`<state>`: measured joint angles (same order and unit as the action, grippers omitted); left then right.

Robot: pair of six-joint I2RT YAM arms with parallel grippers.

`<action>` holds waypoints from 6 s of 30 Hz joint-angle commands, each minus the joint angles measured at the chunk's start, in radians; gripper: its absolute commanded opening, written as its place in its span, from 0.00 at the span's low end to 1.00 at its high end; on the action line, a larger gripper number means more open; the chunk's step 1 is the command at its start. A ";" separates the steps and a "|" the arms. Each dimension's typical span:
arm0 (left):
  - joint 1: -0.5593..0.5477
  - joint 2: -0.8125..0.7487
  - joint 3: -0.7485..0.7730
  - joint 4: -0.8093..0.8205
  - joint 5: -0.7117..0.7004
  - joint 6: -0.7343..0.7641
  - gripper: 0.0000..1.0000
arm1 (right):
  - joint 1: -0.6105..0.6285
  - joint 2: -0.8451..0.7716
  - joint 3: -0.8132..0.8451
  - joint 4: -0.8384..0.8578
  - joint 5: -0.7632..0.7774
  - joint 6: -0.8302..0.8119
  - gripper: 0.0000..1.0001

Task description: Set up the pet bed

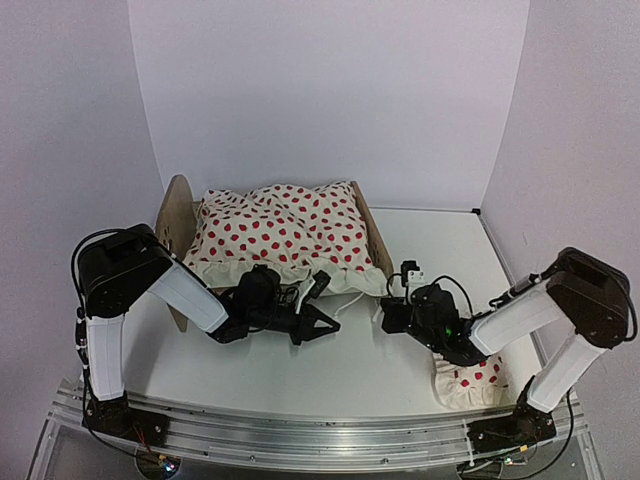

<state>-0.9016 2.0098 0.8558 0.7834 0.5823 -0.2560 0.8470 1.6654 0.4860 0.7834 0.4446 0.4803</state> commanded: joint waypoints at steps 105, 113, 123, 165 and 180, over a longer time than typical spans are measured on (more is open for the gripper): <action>-0.082 0.149 0.325 -0.175 0.072 0.091 0.28 | -0.177 -0.098 0.137 -0.541 -0.822 0.384 0.00; -0.063 0.041 0.374 -0.442 -0.132 0.202 0.35 | -0.177 -0.044 0.202 -0.668 -0.705 0.198 0.00; -0.089 0.081 0.452 -0.324 -0.238 0.043 0.29 | -0.176 -0.018 0.207 -0.534 -0.598 0.145 0.00; -0.128 0.324 0.619 -0.158 -0.723 -0.029 0.18 | -0.178 -0.031 0.135 -0.339 -0.693 0.274 0.00; -0.143 0.258 0.520 -0.160 -0.664 -0.011 0.22 | -0.215 -0.058 0.083 -0.339 -0.732 0.295 0.00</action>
<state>-1.0416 2.3386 1.4115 0.6292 -0.1207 -0.2559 0.6341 1.6394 0.5751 0.4252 -0.2586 0.7655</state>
